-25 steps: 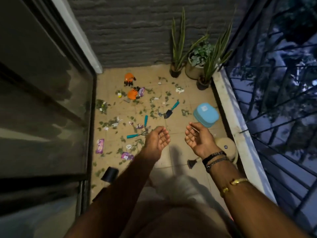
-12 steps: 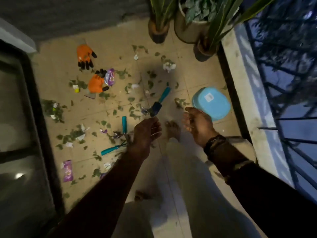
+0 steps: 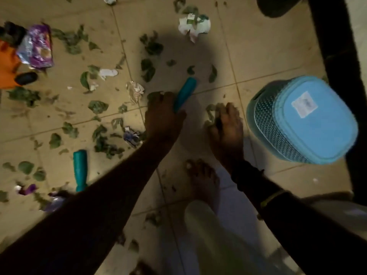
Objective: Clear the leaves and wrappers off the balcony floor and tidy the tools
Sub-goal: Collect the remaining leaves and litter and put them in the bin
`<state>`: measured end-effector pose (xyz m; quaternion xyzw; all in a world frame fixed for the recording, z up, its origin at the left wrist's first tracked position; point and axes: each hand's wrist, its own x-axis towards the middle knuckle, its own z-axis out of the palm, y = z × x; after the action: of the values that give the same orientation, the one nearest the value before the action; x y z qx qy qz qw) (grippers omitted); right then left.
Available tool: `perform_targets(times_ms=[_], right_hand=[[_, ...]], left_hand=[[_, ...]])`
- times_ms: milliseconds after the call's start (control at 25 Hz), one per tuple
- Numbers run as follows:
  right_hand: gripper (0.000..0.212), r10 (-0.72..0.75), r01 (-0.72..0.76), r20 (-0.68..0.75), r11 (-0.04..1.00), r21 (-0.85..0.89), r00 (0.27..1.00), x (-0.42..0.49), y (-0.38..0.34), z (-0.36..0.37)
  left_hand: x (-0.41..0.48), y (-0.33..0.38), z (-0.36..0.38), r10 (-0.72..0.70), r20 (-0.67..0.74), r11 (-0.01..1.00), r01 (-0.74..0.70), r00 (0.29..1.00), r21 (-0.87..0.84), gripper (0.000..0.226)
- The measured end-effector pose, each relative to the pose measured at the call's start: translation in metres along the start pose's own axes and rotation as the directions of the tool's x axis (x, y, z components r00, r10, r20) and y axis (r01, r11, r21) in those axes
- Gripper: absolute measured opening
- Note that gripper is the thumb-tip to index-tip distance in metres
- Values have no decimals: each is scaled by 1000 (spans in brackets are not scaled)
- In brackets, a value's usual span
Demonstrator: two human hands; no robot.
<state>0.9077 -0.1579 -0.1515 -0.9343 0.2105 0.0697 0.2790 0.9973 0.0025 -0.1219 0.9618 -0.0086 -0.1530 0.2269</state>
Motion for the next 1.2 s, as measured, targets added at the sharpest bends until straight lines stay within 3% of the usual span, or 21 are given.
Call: perform_targets(times_ms=[80, 160, 240, 280, 360, 400, 480, 520, 560, 640, 720, 800, 920, 1040, 1120, 1200], right_hand=[[71, 40, -44, -34, 990, -131, 999, 7, 10, 27], [67, -163, 162, 9, 973, -164, 987, -1, -4, 48], [58, -390, 390, 12, 916, -96, 921, -15, -14, 57], [58, -383, 379, -52, 923, -64, 922, -18, -14, 54], [69, -104, 104, -164, 995, -11, 981, -13, -11, 46], [74, -15, 11, -138, 1000, -28, 990, -11, -11, 47], [72, -150, 150, -21, 989, 7, 988, -18, -16, 47], [69, -246, 250, -48, 964, 88, 968, -19, -20, 44], [62, -245, 271, -149, 944, 188, 958, -17, -23, 32], [58, -38, 193, -407, 918, 347, 913, -6, -22, 2], [61, 76, 151, -491, 901, 407, 868, 5, -23, -26], [56, 23, 193, -451, 884, 426, 892, 18, -36, -39], [50, -135, 246, -310, 902, 354, 941, 43, -72, -39], [60, -280, 284, -51, 940, 191, 959, 70, -98, -20], [66, -236, 227, 50, 964, 135, 971, 96, -102, 0], [76, -63, 62, 21, 997, 51, 998, 130, -99, 13]], left_hand=[[16, -12, 14, 90, 13, 988, -91, 996, 123, 54], [31, -17, 17, 150, 44, 975, -156, 988, 160, 47], [44, -13, 0, 180, 34, 981, -182, 983, 73, 42], [51, -8, -12, 169, 13, 986, -169, 986, 5, 42], [66, 4, -34, 158, -28, 982, -160, 987, -103, 44], [70, 11, -42, 176, -24, 977, -178, 984, -120, 45], [72, 24, -46, 182, -21, 974, -183, 983, -132, 48], [70, 27, -44, 154, -29, 975, -156, 988, -160, 49], [65, 26, -39, 97, -25, 972, -100, 995, -211, 49], [48, 26, -20, -12, 4, 938, 12, 1000, -346, 48], [27, 40, 5, 12, -6, 936, -14, 1000, -353, 46], [11, 59, 35, 30, 45, 934, -12, 999, -358, 38], [2, 72, 76, 74, 211, 976, -27, 975, -217, 35], [7, 51, 77, 15, 140, 977, 16, 990, -213, 36], [11, 32, 60, 38, 87, 961, -12, 995, -275, 28], [20, 7, 36, 81, -61, 943, -97, 995, -319, 21]])
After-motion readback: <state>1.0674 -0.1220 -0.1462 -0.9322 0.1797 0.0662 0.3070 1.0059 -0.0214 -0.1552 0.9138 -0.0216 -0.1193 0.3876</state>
